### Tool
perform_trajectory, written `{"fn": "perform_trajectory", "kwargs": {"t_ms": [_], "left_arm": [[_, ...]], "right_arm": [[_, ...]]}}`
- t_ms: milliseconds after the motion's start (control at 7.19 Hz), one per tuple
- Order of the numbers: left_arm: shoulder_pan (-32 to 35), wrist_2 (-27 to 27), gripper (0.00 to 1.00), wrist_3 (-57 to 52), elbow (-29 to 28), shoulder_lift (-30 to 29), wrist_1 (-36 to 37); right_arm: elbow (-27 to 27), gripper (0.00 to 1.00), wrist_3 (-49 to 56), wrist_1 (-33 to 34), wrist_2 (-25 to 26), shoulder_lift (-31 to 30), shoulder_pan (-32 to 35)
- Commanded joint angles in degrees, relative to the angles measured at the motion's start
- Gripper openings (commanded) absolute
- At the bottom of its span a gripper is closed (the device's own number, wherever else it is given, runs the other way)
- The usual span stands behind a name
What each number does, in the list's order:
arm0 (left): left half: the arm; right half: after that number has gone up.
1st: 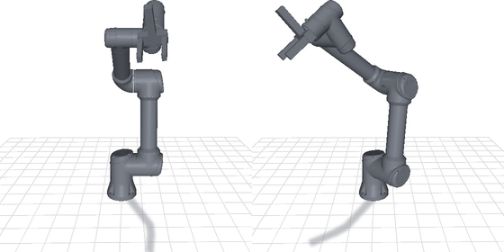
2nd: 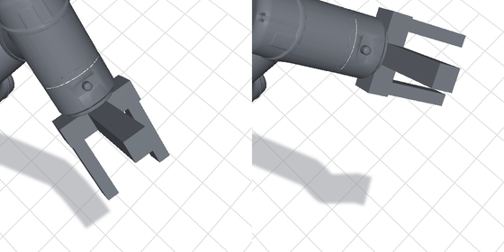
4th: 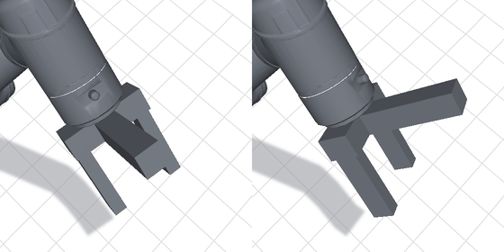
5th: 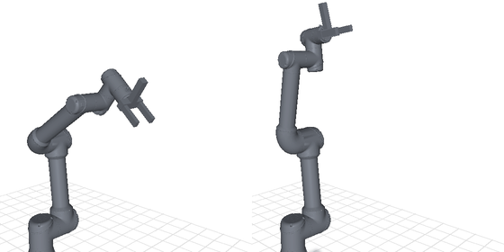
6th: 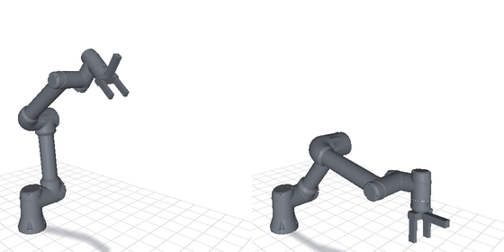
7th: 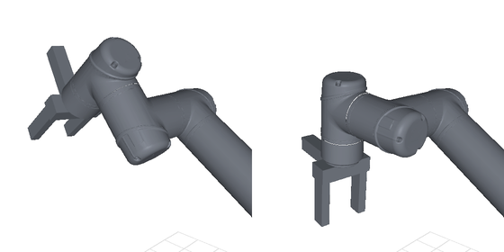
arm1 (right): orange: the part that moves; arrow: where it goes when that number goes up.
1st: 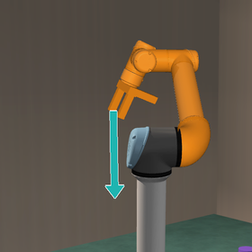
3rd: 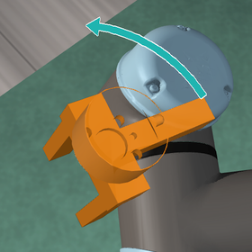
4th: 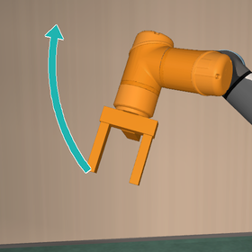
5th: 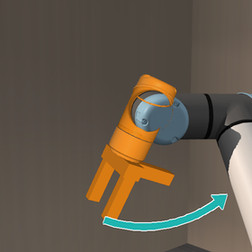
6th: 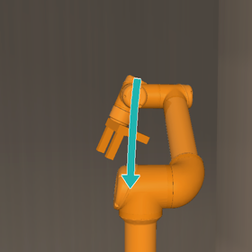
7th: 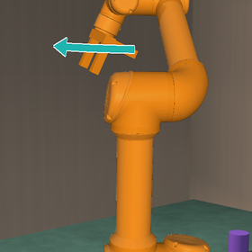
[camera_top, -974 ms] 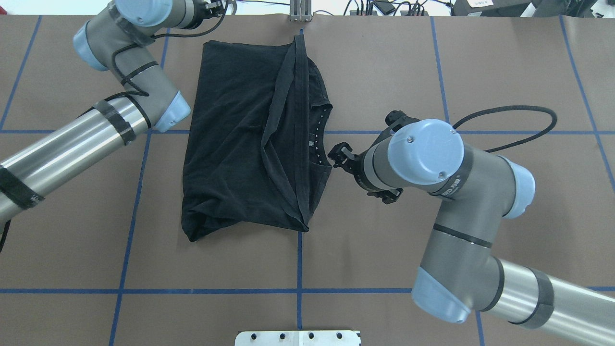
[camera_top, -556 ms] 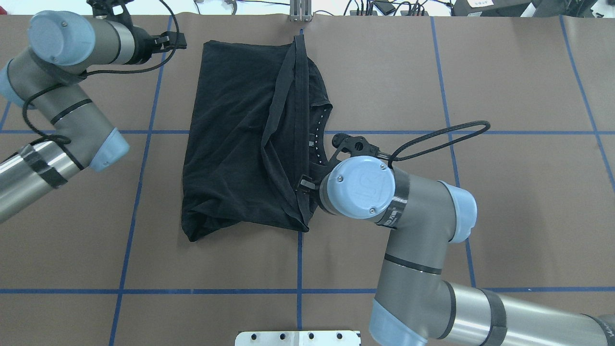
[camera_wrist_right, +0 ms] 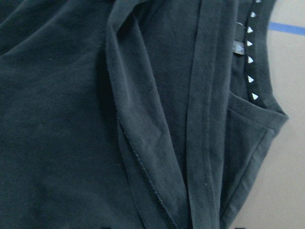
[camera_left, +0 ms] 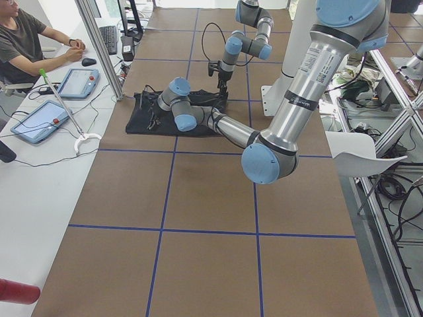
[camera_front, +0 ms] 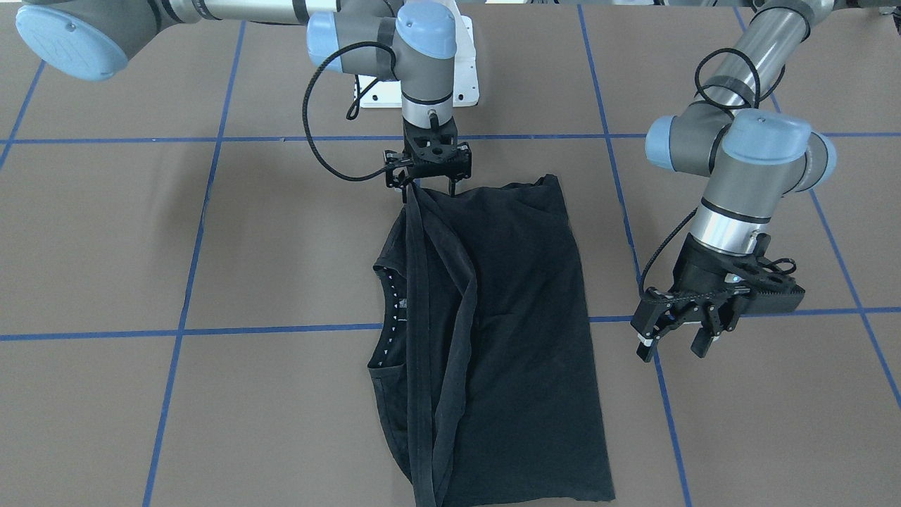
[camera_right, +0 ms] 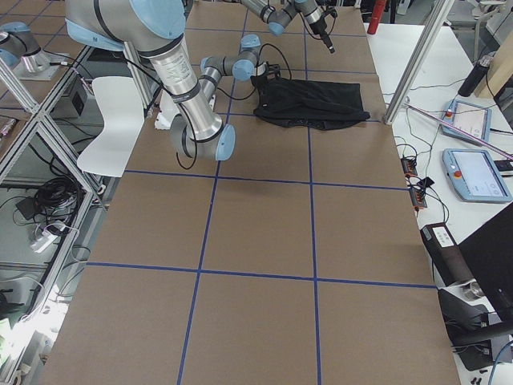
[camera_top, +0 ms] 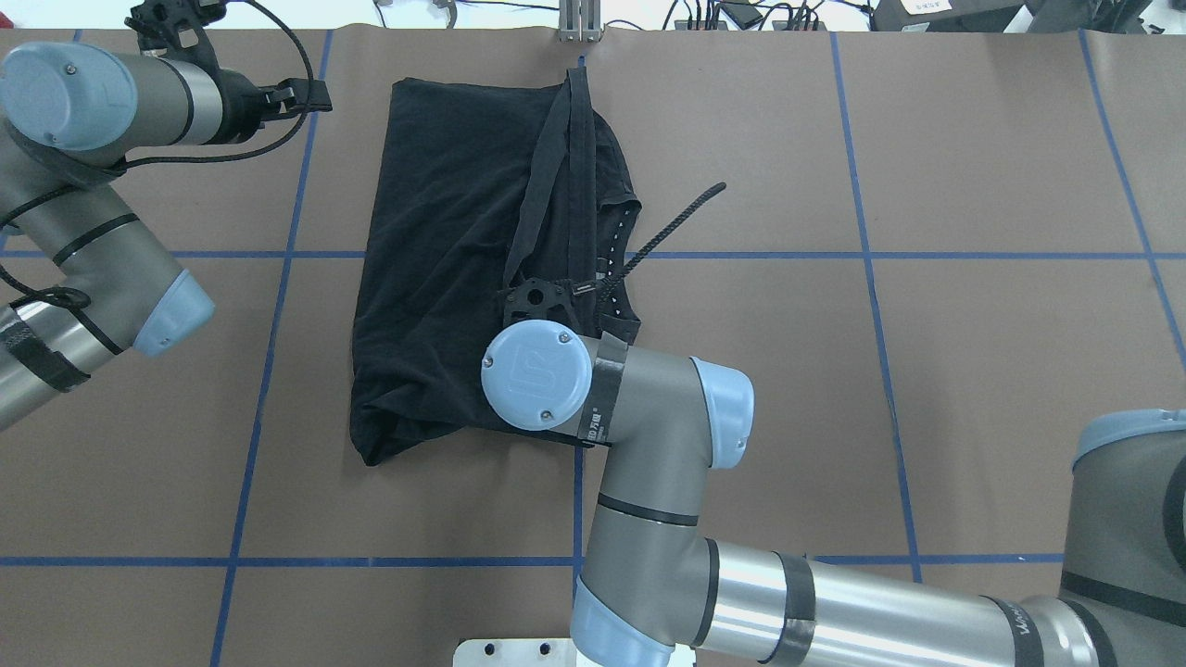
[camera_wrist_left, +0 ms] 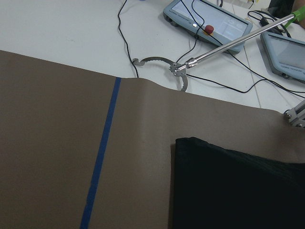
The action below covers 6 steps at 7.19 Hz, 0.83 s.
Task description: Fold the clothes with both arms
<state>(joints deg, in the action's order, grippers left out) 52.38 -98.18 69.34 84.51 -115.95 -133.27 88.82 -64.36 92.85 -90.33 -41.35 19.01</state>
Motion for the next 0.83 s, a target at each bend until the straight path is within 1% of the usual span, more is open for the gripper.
{"fn": "perform_trajectory", "kwargs": {"t_ms": [0,139,278,417,695], "left_arm": [[0.01,0.01,0.99,0.27,0.21,0.11,0.02],[0.01,-0.08,0.99,0.27,0.3,0.11,0.02],[0.01,-0.08,0.99,0.36,0.56,0.11,0.11],[0.01,-0.08,0.99,0.36,0.56,0.11,0.11],[0.01,-0.08,0.99,0.45,0.65,0.11,0.11]], "right_arm": [[-2.07,0.62,9.83,0.05,-0.28,1.27,0.41],[-2.16,0.56,9.95,0.05,-0.45,0.93,0.15],[-2.07,0.55,10.39,0.92,-0.46,0.75,-0.12],[-1.2,0.56,11.52,3.71,-0.72,0.92,-0.29],[-0.93,0.56,11.62,4.35,-0.37,0.75,-1.52]]}}
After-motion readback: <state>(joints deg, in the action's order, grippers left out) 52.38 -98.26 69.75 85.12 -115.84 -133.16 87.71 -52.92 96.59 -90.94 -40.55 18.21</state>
